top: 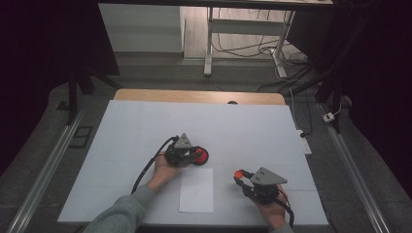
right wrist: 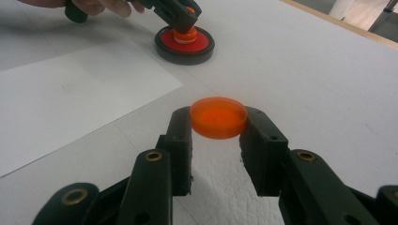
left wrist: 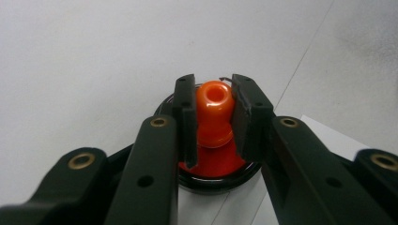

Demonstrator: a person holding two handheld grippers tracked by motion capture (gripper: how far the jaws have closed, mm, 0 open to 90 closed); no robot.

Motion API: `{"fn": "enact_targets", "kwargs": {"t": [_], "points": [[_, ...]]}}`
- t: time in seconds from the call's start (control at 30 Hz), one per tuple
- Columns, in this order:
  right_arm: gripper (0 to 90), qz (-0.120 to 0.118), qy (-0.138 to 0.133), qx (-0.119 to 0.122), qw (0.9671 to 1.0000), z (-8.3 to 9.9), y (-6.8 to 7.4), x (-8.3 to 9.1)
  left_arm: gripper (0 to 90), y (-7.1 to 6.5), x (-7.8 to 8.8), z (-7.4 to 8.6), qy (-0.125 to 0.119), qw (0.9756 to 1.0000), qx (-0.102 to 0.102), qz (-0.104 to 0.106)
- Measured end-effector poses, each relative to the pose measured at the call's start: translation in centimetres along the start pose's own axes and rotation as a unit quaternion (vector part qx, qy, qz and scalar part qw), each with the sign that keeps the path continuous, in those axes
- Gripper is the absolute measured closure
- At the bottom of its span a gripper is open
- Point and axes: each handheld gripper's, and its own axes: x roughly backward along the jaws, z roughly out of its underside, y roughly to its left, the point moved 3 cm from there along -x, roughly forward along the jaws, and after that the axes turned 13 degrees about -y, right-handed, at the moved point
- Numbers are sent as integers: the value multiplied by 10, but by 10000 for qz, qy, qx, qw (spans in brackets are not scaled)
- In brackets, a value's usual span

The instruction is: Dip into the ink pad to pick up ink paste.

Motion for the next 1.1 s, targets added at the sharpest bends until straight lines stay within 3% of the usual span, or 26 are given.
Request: {"fn": "enact_targets", "kwargs": {"t": [0.57,0.77,0.83,0.9,1.1], "points": [[643,-4,-10,-4,10000,0,1,0,724,1,1,3,-112,9999,5,50],[643,-14,-20,3,10000,-1,0,1,722,4,1,1,-92,9998,118,122],[643,-7,-42,-28,10000,-1,-1,2,721,4,1,-2,-258,9993,214,149],[643,20,-31,-24,10000,-1,-2,3,722,5,5,-8,-553,9971,467,233],[643,-28,-31,-23,10000,-1,-1,2,721,-1,16,-23,-737,9963,339,297]]}}
